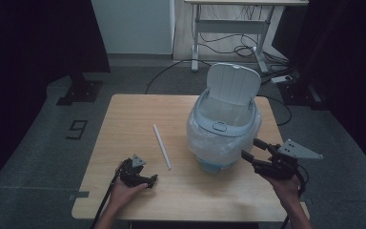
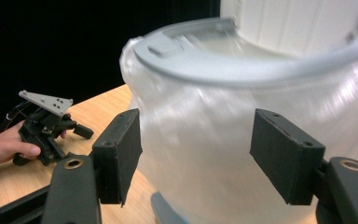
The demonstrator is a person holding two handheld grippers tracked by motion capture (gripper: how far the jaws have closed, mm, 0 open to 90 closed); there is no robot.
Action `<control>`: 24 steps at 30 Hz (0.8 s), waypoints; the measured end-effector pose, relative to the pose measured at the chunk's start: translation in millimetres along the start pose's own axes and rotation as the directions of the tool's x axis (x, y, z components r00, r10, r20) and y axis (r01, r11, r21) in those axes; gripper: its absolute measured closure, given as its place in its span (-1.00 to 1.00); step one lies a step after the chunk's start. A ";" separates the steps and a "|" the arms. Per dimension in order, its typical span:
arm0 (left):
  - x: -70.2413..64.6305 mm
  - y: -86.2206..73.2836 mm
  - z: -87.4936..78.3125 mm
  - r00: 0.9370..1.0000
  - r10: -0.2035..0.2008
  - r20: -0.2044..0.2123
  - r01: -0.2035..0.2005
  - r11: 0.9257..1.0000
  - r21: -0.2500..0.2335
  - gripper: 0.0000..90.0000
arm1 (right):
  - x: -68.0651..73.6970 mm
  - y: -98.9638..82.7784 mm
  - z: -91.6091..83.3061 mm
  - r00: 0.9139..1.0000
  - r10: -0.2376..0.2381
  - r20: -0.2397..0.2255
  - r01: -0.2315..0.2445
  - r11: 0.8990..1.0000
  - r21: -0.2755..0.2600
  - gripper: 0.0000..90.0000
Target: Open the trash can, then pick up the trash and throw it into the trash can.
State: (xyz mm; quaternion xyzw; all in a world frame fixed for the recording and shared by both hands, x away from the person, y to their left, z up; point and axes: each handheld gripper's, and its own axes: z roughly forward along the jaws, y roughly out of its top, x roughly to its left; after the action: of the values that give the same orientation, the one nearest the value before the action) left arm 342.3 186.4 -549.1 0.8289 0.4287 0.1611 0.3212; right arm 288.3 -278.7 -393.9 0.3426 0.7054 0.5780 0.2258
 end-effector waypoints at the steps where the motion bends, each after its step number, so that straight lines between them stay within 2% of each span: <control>1: -0.1 0.0 0.0 1.000 -0.001 0.000 0.001 1.000 0.000 -0.91 | -2.3 -5.3 -1.5 1.000 0.009 0.001 -0.009 1.000 0.000 -0.28; 4: -0.1 0.0 0.1 1.000 -0.001 -0.001 0.001 1.000 -0.001 -0.91 | -9.3 -23.7 -3.1 1.000 0.017 0.015 -0.017 1.000 0.018 -0.29; 9: -0.3 0.1 0.2 1.000 -0.003 -0.002 0.003 1.000 -0.001 -0.91 | -23.6 -61.5 2.2 0.997 0.035 0.063 -0.040 0.995 0.092 -0.32; 13: -0.3 0.1 0.2 1.000 -0.002 -0.002 0.002 1.000 0.000 -0.91 | -38.0 -84.5 5.7 0.994 0.041 0.098 -0.054 0.990 0.132 -0.32; 18: -0.2 0.0 0.0 1.000 -0.004 -0.004 0.004 1.000 -0.002 -0.91 | -50.8 -102.7 8.8 0.991 0.083 0.101 -0.100 0.981 0.169 -0.32; 24: -0.1 -0.8 -1.4 1.000 -0.006 -0.001 0.006 1.000 -0.015 -0.81 | -51.4 -110.4 10.7 0.990 0.086 0.115 -0.107 0.975 0.193 -0.32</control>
State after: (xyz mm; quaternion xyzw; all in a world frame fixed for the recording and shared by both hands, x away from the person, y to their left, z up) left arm 341.0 187.2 -548.7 0.8252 0.4299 0.1637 0.3278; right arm 305.4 -320.7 -507.4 0.4276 0.7291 0.4958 0.1991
